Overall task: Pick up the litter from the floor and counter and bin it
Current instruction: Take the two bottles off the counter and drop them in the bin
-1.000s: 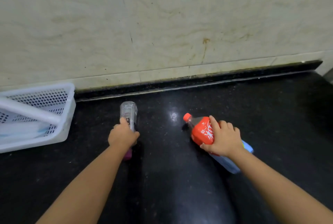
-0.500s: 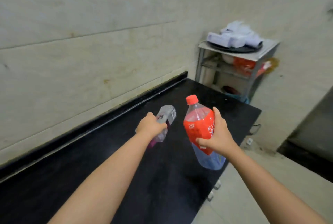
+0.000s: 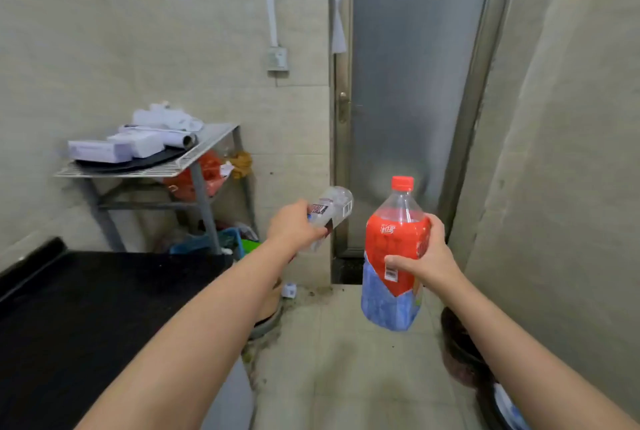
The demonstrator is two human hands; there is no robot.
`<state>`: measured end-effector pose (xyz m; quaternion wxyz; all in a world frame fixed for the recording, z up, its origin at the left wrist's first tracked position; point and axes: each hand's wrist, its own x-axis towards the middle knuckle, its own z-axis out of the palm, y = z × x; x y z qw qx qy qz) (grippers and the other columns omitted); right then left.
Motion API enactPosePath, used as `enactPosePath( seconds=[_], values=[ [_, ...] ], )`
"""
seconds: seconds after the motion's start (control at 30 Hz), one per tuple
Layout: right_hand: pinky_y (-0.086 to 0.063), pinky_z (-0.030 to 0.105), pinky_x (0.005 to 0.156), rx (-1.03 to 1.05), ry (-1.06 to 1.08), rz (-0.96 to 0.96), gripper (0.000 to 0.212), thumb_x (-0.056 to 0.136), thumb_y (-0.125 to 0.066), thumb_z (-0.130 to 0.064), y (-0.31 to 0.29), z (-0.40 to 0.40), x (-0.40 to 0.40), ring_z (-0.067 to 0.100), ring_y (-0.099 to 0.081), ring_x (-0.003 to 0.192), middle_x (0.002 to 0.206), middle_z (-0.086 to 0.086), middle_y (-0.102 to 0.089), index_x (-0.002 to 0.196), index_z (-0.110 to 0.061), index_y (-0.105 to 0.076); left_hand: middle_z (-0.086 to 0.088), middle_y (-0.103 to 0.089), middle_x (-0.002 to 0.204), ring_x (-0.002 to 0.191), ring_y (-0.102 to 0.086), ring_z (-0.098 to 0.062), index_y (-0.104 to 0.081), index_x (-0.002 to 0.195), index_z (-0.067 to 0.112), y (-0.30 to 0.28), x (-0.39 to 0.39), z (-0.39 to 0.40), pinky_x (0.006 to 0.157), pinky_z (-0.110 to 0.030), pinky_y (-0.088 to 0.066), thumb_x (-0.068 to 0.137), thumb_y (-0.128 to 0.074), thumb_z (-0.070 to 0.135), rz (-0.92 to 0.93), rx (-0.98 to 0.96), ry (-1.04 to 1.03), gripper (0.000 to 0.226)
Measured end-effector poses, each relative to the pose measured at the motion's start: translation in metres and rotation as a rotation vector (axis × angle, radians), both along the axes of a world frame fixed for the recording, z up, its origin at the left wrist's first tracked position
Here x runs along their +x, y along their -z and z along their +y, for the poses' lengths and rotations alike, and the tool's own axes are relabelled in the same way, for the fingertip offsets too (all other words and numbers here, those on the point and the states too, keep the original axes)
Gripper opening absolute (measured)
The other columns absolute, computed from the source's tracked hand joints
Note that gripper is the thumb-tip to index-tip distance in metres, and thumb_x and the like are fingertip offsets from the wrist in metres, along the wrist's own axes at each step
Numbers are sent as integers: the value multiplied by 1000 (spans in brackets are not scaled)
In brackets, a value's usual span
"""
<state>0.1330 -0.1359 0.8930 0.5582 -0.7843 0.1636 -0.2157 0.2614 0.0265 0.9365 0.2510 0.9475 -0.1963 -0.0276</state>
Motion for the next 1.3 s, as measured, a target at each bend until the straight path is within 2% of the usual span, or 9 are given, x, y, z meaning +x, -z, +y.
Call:
enactPosePath(
  seconds=[0.2,0.37,0.47,0.57,0.7,0.83,0.93,1.1,1.3],
  values=[
    [-42,33,96,-118,202,18,88,35,-77,-31,6,-138,1,19,-45,113,116,1,-35,109,-28,-29,-10,-61,121,111,-58,-29,-53,117,12,4,23,-165,88,-37,-49,82,-66,34,-79,133,221,44],
    [-44,53,102,-79,395,101,91,30,-77,-32,48,-259,23,30,-50,119,127,14,-46,108,-31,-30,-13,-63,122,112,-58,-30,-56,117,10,42,72,-286,88,-36,-49,81,-66,37,-14,111,330,46],
    [-46,54,100,-48,510,177,93,29,-78,-33,96,-330,51,31,-55,116,125,12,-52,109,-35,-32,-14,-63,122,113,-59,-29,-59,115,9,90,113,-363,90,-35,-49,82,-65,39,117,127,380,45],
    [-48,48,98,38,611,243,101,30,-80,-25,144,-392,84,32,-55,114,121,10,-51,120,-23,-34,-17,-63,124,115,-58,-30,-60,117,3,148,158,-448,92,-34,-48,86,-61,40,267,200,426,48],
    [-44,32,88,176,667,393,78,53,-89,-5,214,-459,115,19,-53,107,118,4,-49,105,-33,-38,-19,-58,129,120,-55,-31,-55,122,-1,232,195,-547,95,-33,-45,89,-56,40,483,340,452,52],
    [-53,50,92,293,776,520,116,19,-90,-49,324,-513,115,29,-61,106,119,16,-59,120,-13,-45,-18,-54,135,123,-52,-31,-49,129,0,318,194,-621,99,-31,-43,92,-51,42,641,493,482,56],
    [-47,53,100,312,819,620,110,37,-87,-31,360,-537,123,35,-53,117,130,19,-50,132,-11,-37,-19,-50,137,125,-50,-32,-45,131,0,374,178,-666,100,-32,-42,94,-47,42,730,571,489,56],
    [-28,34,112,285,579,901,78,87,-63,-10,403,-562,115,32,-24,142,153,20,-18,145,0,-13,-19,-46,140,129,-46,-32,-40,135,2,421,160,-690,104,-33,-40,97,-45,31,749,664,493,48],
    [-20,29,118,70,185,998,61,95,-49,-18,368,-590,128,23,-22,143,155,10,-23,146,-7,-19,-9,-40,147,135,-37,-25,-36,141,10,374,159,-687,109,-35,-36,100,-37,23,384,794,615,43]
  ],
)
